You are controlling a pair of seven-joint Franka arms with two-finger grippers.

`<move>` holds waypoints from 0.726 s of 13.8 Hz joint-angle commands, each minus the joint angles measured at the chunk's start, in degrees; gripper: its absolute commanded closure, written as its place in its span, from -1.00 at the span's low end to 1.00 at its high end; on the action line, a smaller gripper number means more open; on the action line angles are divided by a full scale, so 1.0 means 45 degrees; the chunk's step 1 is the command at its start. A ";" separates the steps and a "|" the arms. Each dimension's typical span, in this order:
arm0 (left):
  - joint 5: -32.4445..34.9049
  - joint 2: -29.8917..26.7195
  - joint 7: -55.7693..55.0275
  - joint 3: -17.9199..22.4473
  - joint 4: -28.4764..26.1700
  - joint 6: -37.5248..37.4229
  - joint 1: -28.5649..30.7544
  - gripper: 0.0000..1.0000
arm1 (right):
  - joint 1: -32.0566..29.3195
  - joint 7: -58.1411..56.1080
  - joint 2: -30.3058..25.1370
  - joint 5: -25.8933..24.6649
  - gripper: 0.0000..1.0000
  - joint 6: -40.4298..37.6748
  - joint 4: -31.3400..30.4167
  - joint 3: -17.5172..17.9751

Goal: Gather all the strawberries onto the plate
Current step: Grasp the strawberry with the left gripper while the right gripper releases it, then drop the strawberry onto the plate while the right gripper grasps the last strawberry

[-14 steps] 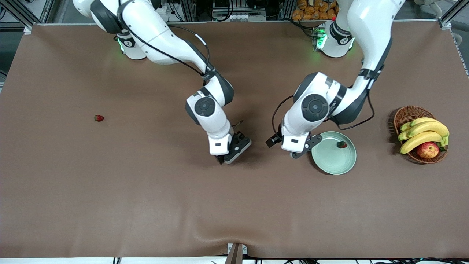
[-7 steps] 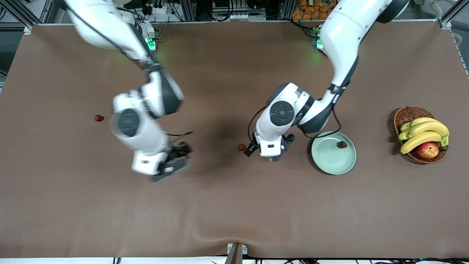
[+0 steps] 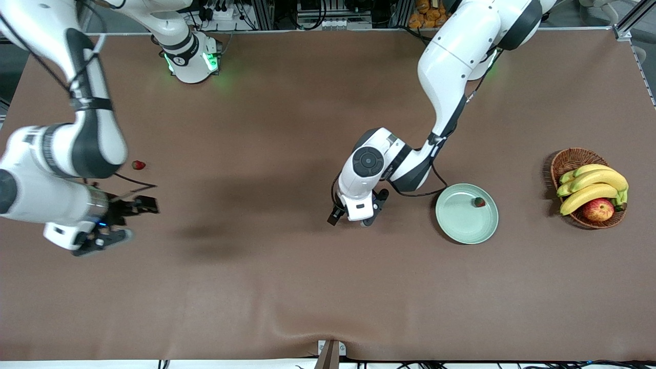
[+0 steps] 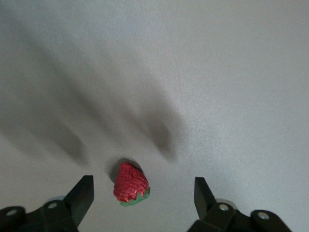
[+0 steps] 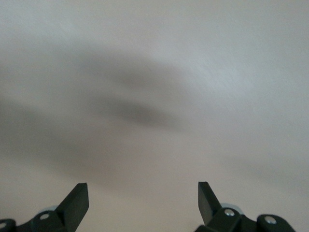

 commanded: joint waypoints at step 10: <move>0.0309 0.0339 0.0383 0.0182 0.0515 0.0033 -0.0345 1.00 | -0.2899 -0.2478 -0.1223 -0.2089 -1.00 0.4569 -0.7408 0.0300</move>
